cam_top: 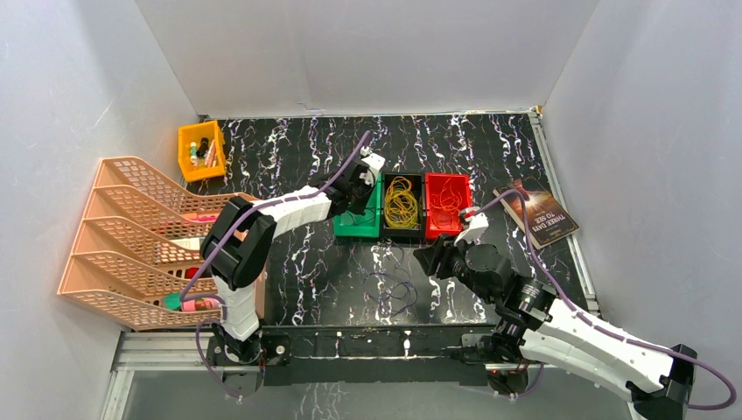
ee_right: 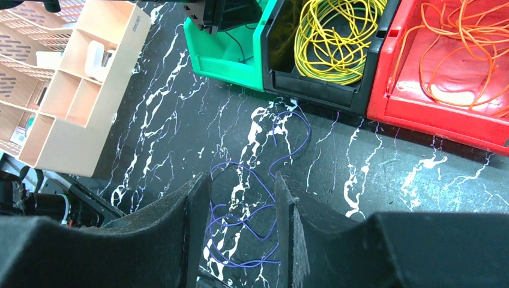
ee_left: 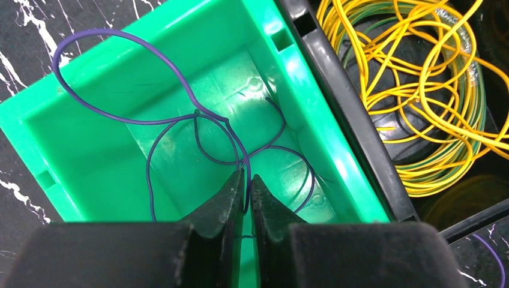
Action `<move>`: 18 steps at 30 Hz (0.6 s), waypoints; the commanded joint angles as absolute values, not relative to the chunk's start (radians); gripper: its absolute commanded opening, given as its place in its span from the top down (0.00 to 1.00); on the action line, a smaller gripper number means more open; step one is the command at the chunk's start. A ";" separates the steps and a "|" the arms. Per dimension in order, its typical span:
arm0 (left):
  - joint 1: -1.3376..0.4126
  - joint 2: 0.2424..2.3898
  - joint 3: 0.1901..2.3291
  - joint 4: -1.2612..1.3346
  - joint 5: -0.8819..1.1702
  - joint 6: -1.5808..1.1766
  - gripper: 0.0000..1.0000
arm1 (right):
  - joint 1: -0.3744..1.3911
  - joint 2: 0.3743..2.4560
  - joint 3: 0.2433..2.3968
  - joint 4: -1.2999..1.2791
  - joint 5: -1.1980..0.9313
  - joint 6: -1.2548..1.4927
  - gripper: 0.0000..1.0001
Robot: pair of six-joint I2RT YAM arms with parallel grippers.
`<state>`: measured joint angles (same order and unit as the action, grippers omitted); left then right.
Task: Untangle the cables
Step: Place the cable in the bin.
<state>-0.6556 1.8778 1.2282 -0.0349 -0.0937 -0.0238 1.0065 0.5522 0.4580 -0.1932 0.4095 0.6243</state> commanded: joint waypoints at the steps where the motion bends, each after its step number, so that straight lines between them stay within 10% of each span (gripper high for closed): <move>1: -0.643 1.869 1.280 -0.060 -0.098 -0.026 0.88 | 1.009 0.545 0.460 -0.172 0.424 0.623 0.48; 18: -0.640 1.751 1.311 -0.104 -0.099 -0.021 0.50 | 1.009 0.541 0.464 -0.184 0.442 0.625 0.46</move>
<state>-0.6441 1.8519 1.2850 -0.0834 -0.0933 -0.0238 1.0065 0.5510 0.4580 -0.1932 0.4141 0.6243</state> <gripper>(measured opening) 0.466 0.532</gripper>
